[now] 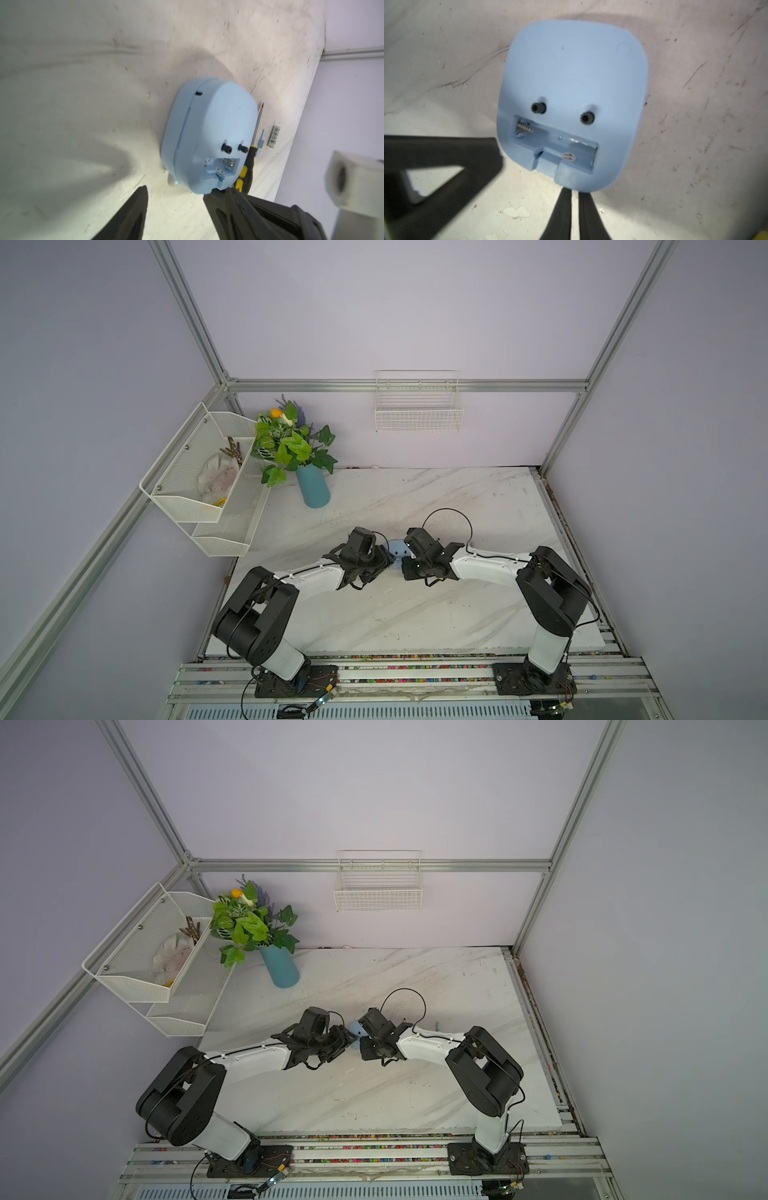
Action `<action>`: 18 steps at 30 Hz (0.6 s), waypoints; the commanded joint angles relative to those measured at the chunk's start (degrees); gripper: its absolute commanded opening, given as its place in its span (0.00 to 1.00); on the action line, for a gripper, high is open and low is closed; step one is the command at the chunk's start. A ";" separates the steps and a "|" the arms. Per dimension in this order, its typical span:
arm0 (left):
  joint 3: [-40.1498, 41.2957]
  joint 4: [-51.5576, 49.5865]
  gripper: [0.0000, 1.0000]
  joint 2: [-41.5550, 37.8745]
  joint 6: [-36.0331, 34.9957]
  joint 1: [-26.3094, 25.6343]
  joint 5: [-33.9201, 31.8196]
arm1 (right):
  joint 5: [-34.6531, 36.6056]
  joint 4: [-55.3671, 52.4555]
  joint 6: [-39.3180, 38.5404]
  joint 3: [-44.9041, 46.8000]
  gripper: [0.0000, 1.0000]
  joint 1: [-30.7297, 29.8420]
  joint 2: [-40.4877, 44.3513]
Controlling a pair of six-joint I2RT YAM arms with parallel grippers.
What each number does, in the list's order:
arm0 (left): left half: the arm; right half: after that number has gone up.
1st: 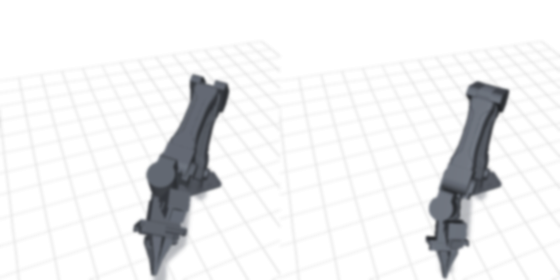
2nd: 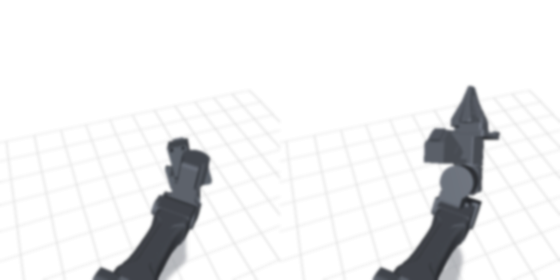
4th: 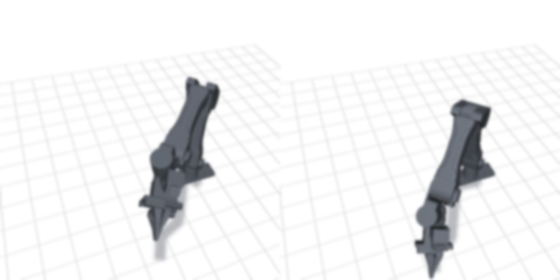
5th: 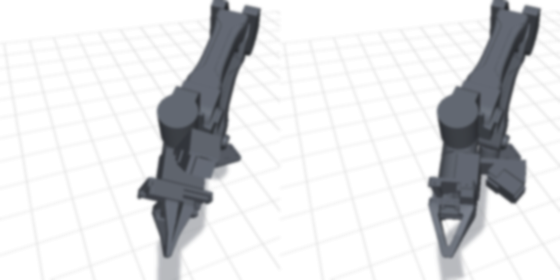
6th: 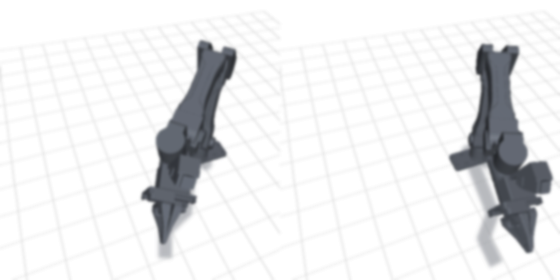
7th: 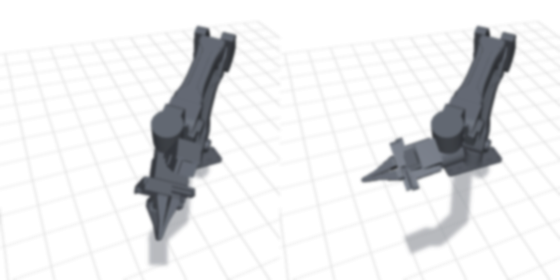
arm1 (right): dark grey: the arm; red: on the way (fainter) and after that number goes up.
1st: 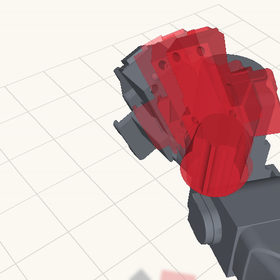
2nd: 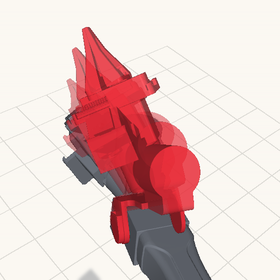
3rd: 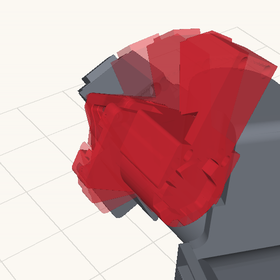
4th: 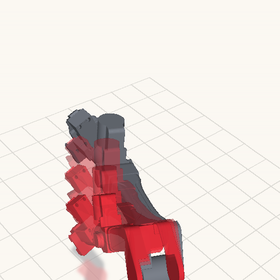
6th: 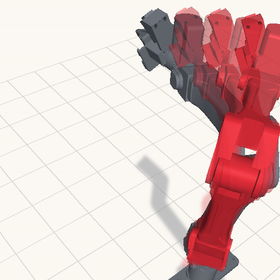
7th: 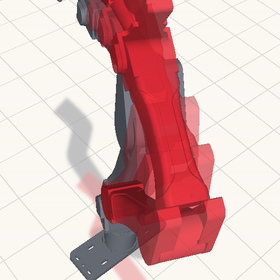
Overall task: Remove the battery from the alarm
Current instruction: Adjust the alarm at the center of the board.
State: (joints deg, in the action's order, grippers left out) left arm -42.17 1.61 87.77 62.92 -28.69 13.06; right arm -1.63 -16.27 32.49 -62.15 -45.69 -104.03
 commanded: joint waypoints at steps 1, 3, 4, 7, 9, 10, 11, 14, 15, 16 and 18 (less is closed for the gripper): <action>-4.01 -6.24 0.65 -2.21 -4.46 3.16 -2.41 | -0.66 1.27 1.18 1.56 0.22 -0.58 1.98; -6.25 -6.27 0.65 -0.66 -5.79 4.82 -1.47 | -0.85 1.59 1.36 1.64 0.23 -0.54 1.81; -7.40 -5.96 0.66 0.43 -6.23 5.26 -0.85 | -0.95 1.74 1.35 1.55 0.23 -0.54 1.49; -11.13 -3.07 0.66 5.39 -6.84 6.69 1.68 | -1.36 1.95 1.57 0.69 0.23 -0.63 0.68; -13.96 -1.17 0.66 8.69 -6.97 7.23 3.03 | -0.98 1.78 1.61 0.13 0.22 -0.63 0.33; -15.25 -0.85 0.66 9.87 -7.17 7.29 3.03 | -0.76 1.64 1.53 -0.06 0.23 -0.63 0.30; -16.68 -0.59 0.66 11.15 -7.51 7.40 3.07 | -0.42 1.45 1.53 -0.24 0.23 -0.63 0.15; -20.74 -0.24 0.66 14.85 -8.31 7.89 3.37 | 0.32 0.82 1.29 -0.93 0.23 -0.63 -0.54; -22.18 -0.45 0.65 15.99 -8.49 8.02 3.45 | 0.47 0.75 1.27 -1.12 0.22 -0.63 -0.80; -23.60 -0.55 0.65 17.36 -8.60 8.12 3.94 | 0.54 0.72 1.33 -1.30 0.23 -0.63 -1.05; -25.95 -0.93 0.65 19.64 -8.86 8.20 4.34 | 0.89 0.72 1.32 -1.56 0.22 -0.63 -1.56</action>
State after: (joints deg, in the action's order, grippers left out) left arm -60.53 0.38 104.95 55.83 -20.95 15.97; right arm -2.07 -15.90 33.47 -62.30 -45.87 -104.22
